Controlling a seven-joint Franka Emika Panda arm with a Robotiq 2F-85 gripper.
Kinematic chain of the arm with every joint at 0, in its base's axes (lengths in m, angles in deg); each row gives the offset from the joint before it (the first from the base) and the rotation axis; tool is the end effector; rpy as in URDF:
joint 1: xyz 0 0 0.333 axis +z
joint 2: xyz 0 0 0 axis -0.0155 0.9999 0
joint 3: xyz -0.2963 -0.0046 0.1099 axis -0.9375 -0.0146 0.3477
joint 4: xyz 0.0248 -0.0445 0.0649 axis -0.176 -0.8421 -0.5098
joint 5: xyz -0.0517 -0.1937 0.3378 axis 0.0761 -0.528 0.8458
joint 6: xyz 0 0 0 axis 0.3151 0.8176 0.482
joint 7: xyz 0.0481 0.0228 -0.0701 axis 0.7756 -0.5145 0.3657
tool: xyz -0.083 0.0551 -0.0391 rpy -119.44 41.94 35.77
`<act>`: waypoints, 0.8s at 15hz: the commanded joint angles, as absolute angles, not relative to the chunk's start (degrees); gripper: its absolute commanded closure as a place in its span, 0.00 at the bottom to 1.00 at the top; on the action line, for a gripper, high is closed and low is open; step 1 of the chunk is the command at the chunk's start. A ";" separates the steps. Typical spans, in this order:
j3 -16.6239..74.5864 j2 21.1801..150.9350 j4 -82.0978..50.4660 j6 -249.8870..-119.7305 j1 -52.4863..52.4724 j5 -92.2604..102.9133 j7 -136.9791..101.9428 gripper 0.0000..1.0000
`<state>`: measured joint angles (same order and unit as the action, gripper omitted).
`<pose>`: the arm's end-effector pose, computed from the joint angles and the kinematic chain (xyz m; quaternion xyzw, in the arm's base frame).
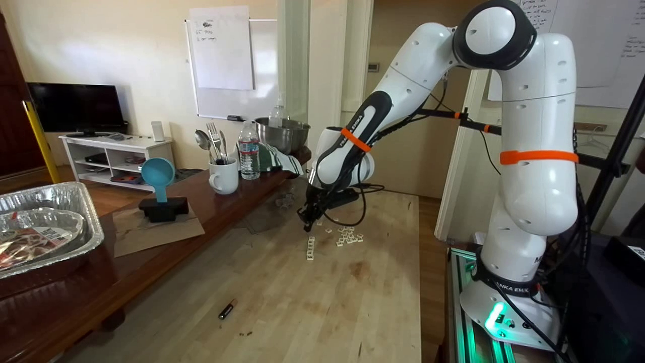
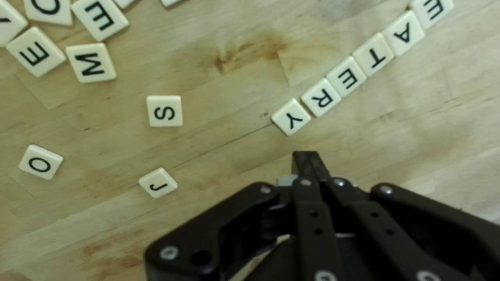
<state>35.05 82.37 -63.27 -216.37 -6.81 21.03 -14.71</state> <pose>0.5070 -0.0466 0.2355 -0.9804 0.1532 -0.1172 0.0411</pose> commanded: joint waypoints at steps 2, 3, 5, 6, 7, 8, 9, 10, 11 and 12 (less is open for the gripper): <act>39.54 78.19 -64.79 -212.51 -10.10 24.62 -0.13 1.00; 40.33 77.69 -64.64 -211.00 -10.57 25.48 3.25 1.00; 40.56 76.62 -64.65 -208.12 -10.54 26.03 9.72 0.97; 40.47 76.18 -64.59 -206.57 -10.36 26.23 12.93 0.87; 40.01 75.76 -64.58 -204.74 -9.96 25.70 15.47 0.79; 39.63 75.40 -64.59 -202.88 -9.59 25.29 18.04 0.69; 39.28 75.07 -64.50 -200.98 -9.25 24.79 20.41 0.61; 38.97 74.86 -64.48 -199.48 -8.97 24.21 22.84 0.55; 38.64 74.68 -64.46 -198.01 -8.66 23.72 24.59 0.48; 38.30 74.64 -64.70 -197.46 -8.22 22.92 26.02 0.39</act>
<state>39.48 76.29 -63.55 -200.97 -9.36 24.19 20.75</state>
